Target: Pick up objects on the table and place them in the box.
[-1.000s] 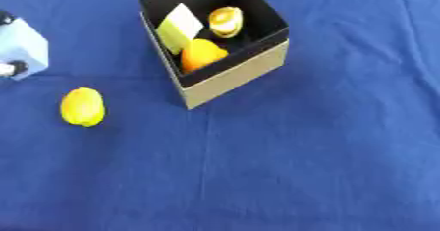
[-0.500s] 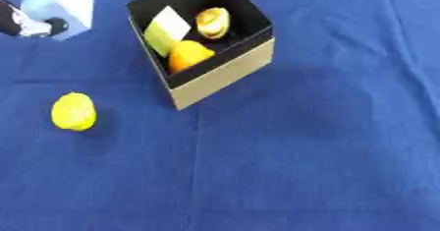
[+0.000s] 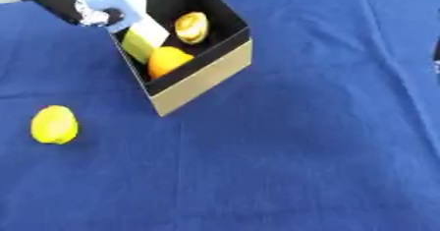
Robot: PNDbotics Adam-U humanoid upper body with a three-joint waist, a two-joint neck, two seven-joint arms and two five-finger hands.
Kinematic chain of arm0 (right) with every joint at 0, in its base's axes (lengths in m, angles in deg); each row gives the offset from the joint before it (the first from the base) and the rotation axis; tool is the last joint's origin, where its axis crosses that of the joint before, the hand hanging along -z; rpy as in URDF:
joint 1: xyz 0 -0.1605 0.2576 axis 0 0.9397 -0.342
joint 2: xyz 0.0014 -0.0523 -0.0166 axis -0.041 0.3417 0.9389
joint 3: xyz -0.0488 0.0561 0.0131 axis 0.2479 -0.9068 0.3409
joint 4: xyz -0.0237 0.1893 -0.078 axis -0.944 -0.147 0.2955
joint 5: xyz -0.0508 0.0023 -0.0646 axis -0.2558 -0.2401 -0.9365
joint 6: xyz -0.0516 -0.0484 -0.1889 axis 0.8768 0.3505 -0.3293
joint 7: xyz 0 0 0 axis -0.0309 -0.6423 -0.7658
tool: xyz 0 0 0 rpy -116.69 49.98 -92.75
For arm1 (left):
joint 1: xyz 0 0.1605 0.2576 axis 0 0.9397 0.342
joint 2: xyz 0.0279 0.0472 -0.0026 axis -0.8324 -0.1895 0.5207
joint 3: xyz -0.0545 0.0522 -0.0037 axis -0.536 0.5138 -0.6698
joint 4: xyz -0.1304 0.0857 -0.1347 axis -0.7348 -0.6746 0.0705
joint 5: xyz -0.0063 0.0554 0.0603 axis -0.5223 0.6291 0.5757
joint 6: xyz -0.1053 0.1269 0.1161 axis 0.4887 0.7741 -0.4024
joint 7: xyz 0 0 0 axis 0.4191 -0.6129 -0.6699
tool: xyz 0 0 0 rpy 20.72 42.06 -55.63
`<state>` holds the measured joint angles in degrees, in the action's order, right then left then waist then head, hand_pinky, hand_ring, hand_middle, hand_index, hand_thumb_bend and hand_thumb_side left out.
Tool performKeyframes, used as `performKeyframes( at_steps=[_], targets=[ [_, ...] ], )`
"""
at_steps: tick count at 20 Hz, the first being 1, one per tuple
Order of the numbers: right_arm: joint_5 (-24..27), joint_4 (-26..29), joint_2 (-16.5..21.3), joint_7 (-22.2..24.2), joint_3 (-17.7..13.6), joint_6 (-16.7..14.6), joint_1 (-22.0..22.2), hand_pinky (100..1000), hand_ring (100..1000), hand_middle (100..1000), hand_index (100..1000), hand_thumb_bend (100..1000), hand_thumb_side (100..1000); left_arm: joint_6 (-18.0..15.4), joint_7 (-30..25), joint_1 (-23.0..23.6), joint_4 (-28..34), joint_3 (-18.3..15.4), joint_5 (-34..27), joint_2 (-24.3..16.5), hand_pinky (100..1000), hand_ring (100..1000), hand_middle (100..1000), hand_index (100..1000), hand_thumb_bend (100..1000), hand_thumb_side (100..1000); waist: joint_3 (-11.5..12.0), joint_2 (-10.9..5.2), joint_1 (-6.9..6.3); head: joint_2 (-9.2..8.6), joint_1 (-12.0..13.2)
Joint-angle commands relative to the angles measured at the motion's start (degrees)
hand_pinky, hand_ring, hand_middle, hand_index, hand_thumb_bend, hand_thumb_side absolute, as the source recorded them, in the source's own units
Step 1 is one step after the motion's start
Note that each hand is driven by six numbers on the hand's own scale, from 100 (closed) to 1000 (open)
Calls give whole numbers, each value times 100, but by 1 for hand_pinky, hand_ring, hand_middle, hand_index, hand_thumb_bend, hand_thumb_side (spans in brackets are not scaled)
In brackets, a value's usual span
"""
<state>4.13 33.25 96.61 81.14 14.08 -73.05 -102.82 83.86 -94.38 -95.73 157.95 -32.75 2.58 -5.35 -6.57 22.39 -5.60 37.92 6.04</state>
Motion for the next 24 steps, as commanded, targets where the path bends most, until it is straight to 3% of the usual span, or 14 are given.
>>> performKeyframes(
  at_steps=[1,6,11,13,20,24],
  targets=[
    [-20,83,56,46,8,-125,-90,774,732,685,745,100,418,-150,12,-225,-228,2,276,56,809,739,688,803,271,391,-53,-91,11,-107,101],
    [15,83,9,51,32,-156,-162,772,730,683,743,100,418,-391,-43,-296,-536,89,623,251,837,774,733,832,368,411,-141,-61,-20,-94,200],
    [52,83,-17,43,40,-150,-207,771,727,681,742,100,416,-552,-125,-287,-765,101,939,370,882,848,826,915,538,453,-103,-49,-20,-62,235],
    [58,83,-37,43,35,-136,-207,771,727,680,742,100,418,-588,-71,-288,-776,80,979,392,880,845,815,898,566,466,-93,-55,-11,-43,235],
    [95,83,-69,14,-1,-74,-150,770,724,678,741,100,415,-577,125,-220,-530,40,609,309,856,816,782,888,500,456,56,-157,57,94,140],
    [69,83,-48,-36,-56,-44,-28,771,724,678,741,100,411,-526,177,88,135,190,3,-117,844,796,756,867,480,444,282,-262,90,244,0]
  ],
)
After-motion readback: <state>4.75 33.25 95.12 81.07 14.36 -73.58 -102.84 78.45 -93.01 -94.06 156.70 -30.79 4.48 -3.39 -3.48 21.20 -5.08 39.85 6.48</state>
